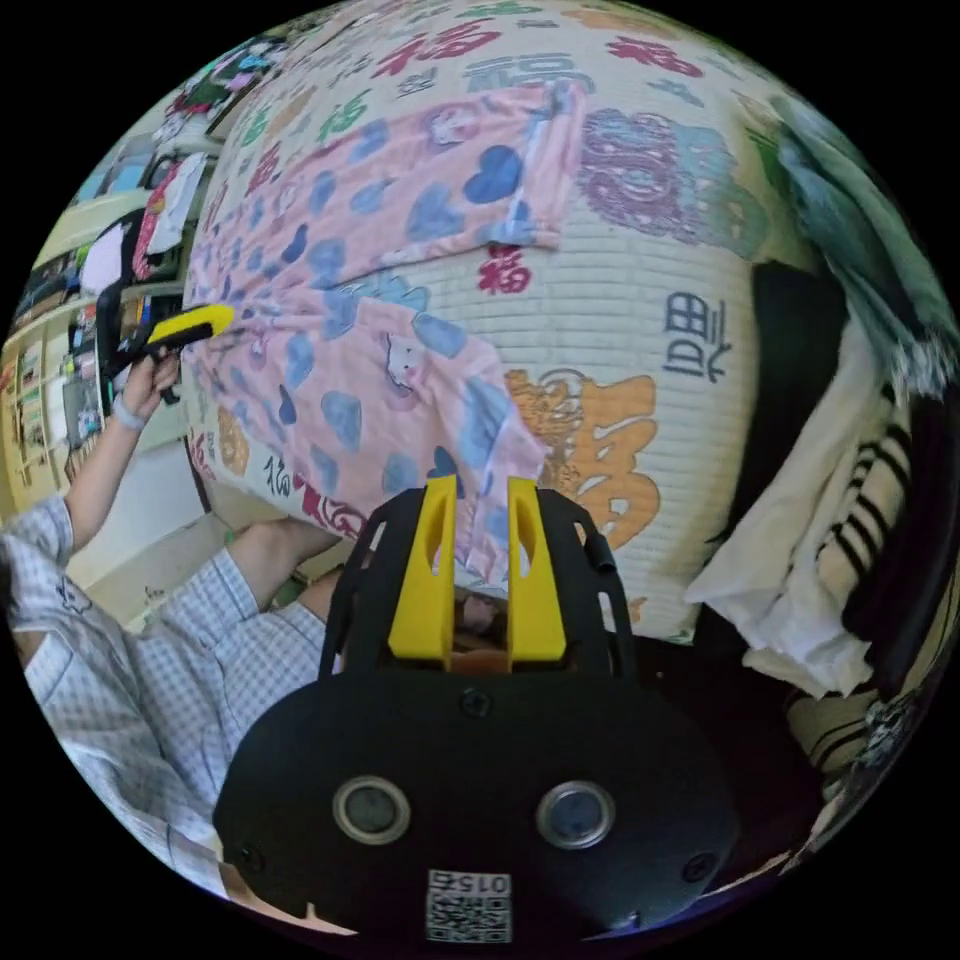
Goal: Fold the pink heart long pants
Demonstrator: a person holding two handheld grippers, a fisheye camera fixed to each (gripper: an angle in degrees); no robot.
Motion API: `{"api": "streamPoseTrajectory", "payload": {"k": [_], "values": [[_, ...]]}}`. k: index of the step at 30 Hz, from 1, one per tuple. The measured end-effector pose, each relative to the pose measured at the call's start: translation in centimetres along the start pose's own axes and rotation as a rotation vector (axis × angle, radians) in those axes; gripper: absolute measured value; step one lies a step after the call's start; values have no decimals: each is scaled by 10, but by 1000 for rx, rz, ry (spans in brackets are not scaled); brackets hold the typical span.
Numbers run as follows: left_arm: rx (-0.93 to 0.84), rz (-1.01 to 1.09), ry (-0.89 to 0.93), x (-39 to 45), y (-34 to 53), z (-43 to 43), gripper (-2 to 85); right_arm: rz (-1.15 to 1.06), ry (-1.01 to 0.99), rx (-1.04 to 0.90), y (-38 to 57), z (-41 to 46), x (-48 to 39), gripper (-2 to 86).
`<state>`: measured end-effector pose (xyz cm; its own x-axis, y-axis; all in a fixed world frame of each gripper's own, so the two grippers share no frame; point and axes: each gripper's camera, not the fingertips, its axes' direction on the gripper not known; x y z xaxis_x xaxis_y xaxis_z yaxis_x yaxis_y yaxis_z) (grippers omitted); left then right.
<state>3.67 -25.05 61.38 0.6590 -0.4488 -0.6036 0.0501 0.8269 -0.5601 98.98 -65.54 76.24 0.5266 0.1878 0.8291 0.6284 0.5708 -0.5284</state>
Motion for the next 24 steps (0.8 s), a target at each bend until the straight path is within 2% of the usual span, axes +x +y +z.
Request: {"api": "streamPoseTrajectory", "payload": {"k": [2,6,8,10,13,16,20,24], "values": [[49,-84,1,-13,23,-11,59,121,-74,40,18,7,25,131],[68,-342,-73,-50,98,-29,59,323,-217,54,60,47,55,147],[60,-487,-68,-69,132,-32,58,384,-362,96,73,73,59,137],[65,-668,-67,-90,176,-37,56,411,-423,135,72,84,59,109],[90,-850,-90,-110,220,-46,56,391,-334,65,61,87,49,16],[160,-967,-104,-128,251,-61,58,320,-360,100,67,56,38,2],[298,-1085,-158,-153,279,-84,73,381,-325,166,90,15,43,-3],[445,-1254,-92,-200,312,-92,103,441,-323,85,78,31,46,1]]}}
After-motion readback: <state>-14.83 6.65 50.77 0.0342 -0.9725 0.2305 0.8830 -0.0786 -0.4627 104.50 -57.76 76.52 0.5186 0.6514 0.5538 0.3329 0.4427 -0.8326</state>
